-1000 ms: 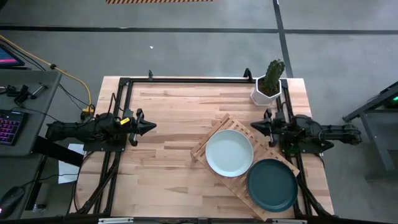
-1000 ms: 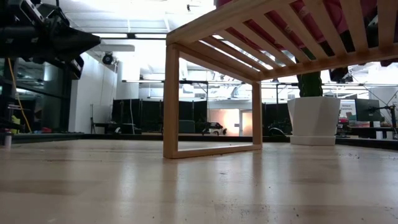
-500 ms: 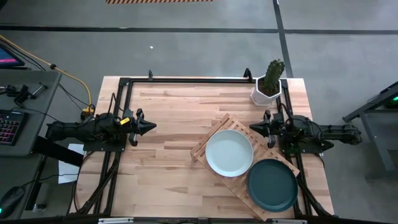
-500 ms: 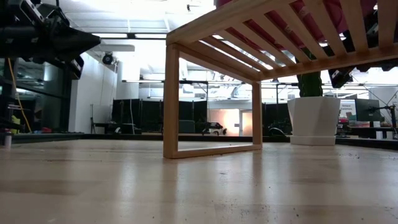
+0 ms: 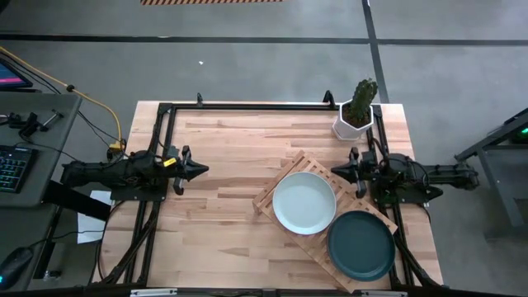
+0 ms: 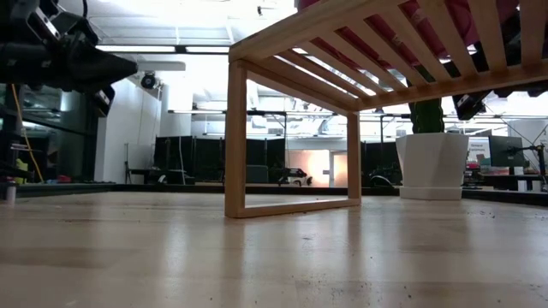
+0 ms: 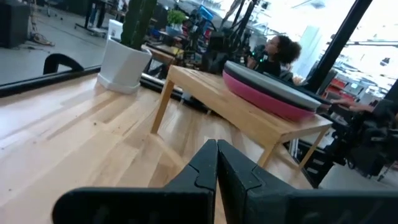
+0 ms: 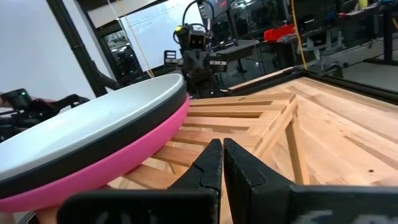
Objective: Place and stack plates onto a shelf
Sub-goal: Return to Home Position
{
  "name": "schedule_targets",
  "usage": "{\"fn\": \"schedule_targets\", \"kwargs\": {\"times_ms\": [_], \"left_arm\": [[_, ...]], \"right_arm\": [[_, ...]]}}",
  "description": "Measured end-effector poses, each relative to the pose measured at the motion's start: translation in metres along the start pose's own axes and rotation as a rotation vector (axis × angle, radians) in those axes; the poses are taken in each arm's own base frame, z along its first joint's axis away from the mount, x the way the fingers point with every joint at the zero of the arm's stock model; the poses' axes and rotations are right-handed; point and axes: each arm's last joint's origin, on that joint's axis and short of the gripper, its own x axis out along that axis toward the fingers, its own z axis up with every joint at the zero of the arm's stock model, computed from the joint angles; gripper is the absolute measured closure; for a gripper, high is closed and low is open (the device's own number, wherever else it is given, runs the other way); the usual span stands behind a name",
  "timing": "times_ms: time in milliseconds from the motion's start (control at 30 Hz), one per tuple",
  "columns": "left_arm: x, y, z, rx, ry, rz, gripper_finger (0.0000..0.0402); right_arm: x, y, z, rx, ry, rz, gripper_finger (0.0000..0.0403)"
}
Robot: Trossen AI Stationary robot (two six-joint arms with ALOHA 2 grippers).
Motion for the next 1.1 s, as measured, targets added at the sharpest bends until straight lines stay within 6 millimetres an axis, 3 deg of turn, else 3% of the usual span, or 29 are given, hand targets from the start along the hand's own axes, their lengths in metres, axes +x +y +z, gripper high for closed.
{"fn": "schedule_targets", "kwargs": {"times_ms": [1100], "left_arm": [[0.0010,-0.0002,-0.0015,0.001,0.018,0.000,0.0402]], "right_arm": [[0.0008,0.0004,-0.0013,-0.001,0.016,0.002,0.0402]]}}
